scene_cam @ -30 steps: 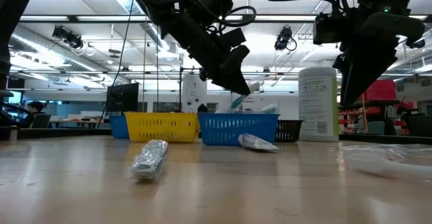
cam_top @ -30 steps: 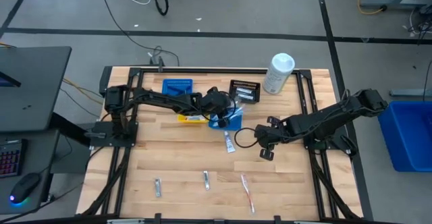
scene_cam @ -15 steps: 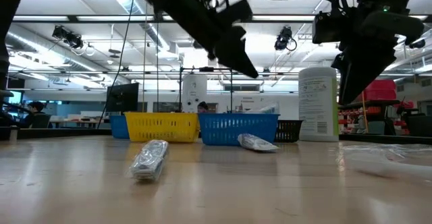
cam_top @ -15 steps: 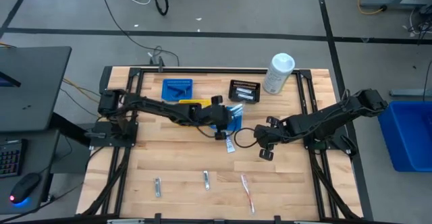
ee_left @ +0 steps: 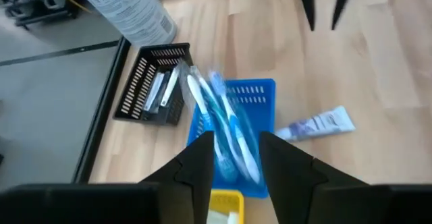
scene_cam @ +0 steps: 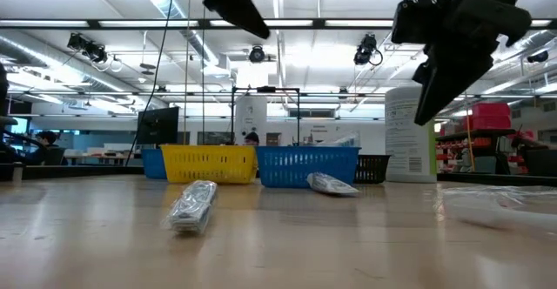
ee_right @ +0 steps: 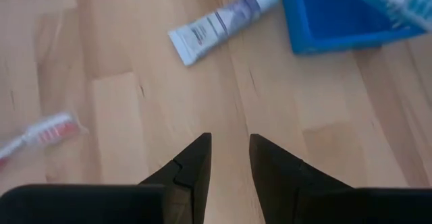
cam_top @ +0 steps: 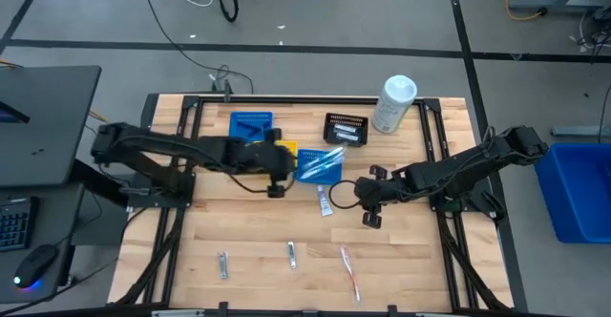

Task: Pick & Place Travel size toiletries
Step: Put the nail cutter into the black basket

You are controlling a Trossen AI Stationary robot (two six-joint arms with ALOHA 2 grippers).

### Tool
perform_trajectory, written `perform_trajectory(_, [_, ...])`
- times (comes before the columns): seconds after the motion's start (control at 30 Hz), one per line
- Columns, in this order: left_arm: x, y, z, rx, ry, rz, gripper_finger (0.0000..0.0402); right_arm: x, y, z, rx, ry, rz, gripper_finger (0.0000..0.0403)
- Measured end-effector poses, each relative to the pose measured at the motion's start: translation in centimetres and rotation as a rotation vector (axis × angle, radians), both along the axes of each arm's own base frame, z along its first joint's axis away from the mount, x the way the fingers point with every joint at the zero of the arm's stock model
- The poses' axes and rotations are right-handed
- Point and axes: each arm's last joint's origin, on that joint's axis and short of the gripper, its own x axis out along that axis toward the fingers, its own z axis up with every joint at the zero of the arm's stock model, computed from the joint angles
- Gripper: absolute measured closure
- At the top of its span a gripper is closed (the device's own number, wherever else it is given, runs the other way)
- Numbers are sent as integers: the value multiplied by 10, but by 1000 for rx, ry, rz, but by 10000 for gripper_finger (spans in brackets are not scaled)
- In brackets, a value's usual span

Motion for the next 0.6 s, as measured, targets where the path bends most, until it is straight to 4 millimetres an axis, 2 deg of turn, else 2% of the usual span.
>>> perform_trajectory(0.07, [-14, 0, 0, -16, -10, -21, 281, 2, 0, 1, 4, -18, 2, 294])
perform_trajectory(0.17, [-33, 1, -11, -45, -15, -27, 288, 4, 1, 2, 10, -42, 2, 293])
perform_trajectory(0.3, [-52, 3, -41, -110, -45, 13, 296, 8, 2, 5, 25, -100, 2, 294])
perform_trajectory(0.47, [-63, 0, -77, -246, -86, -3, 302, 21, 4, 15, 6, -275, -1, 291])
perform_trajectory(0.6, [-69, -3, -96, -327, -80, -16, 304, 33, 7, 24, -65, -423, 108, 291])
